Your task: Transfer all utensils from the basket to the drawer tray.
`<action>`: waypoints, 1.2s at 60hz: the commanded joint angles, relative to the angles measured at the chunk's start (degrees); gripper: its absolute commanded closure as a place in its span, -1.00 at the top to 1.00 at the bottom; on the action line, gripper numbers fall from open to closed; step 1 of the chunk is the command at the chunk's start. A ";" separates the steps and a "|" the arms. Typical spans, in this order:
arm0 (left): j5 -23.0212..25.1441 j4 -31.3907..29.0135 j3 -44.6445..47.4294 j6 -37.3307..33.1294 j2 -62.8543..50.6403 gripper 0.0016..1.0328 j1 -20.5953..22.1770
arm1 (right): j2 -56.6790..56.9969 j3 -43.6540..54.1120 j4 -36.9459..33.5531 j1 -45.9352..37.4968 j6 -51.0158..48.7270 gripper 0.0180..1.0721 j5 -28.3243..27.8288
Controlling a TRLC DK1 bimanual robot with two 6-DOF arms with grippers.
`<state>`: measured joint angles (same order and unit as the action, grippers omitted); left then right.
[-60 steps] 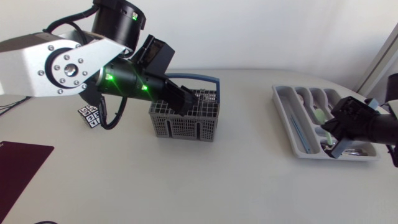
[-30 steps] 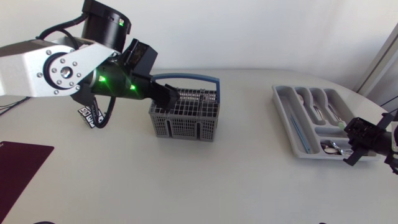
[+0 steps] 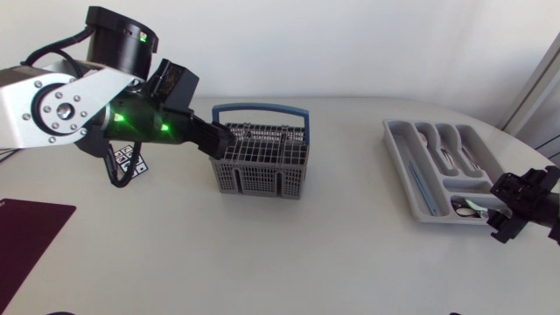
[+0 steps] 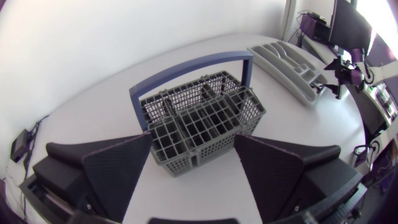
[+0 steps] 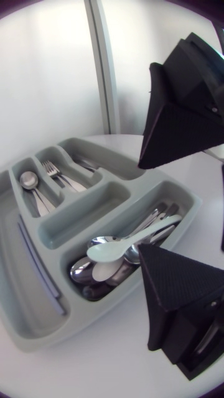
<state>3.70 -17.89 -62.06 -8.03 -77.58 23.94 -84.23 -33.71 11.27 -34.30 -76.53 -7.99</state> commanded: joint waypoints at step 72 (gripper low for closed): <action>0.95 10.24 6.78 -3.22 -8.90 0.69 -5.49 | -12.89 -34.23 -24.71 63.48 60.36 -0.81 -1.15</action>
<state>4.03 -8.45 -56.16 -10.37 -84.16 18.74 -93.45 -66.15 -14.06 28.27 -18.37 -8.95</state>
